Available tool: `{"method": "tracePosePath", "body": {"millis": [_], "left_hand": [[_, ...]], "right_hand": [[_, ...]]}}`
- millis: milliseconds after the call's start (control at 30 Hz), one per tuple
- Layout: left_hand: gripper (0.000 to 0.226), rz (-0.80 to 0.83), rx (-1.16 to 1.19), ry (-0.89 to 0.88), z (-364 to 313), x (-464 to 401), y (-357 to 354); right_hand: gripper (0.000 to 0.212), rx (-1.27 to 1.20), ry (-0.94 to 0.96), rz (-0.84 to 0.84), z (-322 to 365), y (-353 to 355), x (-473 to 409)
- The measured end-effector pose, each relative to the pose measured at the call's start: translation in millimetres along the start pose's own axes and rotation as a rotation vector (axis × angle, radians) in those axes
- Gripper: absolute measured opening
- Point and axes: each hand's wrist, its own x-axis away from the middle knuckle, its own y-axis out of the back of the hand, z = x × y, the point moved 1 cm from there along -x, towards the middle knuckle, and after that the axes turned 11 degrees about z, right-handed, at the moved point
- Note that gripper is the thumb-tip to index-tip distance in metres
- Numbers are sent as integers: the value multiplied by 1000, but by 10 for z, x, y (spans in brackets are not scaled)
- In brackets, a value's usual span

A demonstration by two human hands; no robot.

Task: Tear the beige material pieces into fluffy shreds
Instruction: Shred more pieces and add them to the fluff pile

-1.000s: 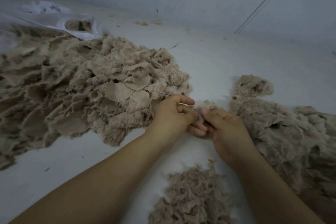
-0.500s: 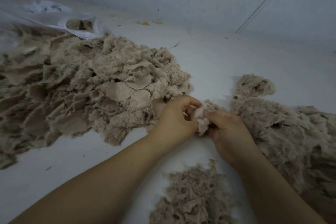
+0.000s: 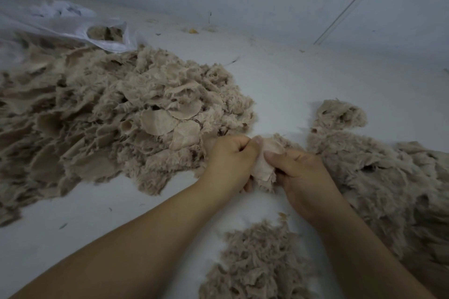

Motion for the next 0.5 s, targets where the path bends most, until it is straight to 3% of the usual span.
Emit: {"method": "tracePosePath", "body": {"millis": [100,233,367,500], "left_hand": [[56,105,32,64,8,3,4],[36,309,-43,129,31,15,19],[41,378,-91,211,51,-19,117],[25,722,-200,227,-35,30,202]], "right_hand": [[52,7,7,-69,-17,1,0],[35,-83,22,-63,-3,8,0],[49,-127,11,-115,-11,21,-14],[37,-172,21,-219,-25,30,-21]]}}
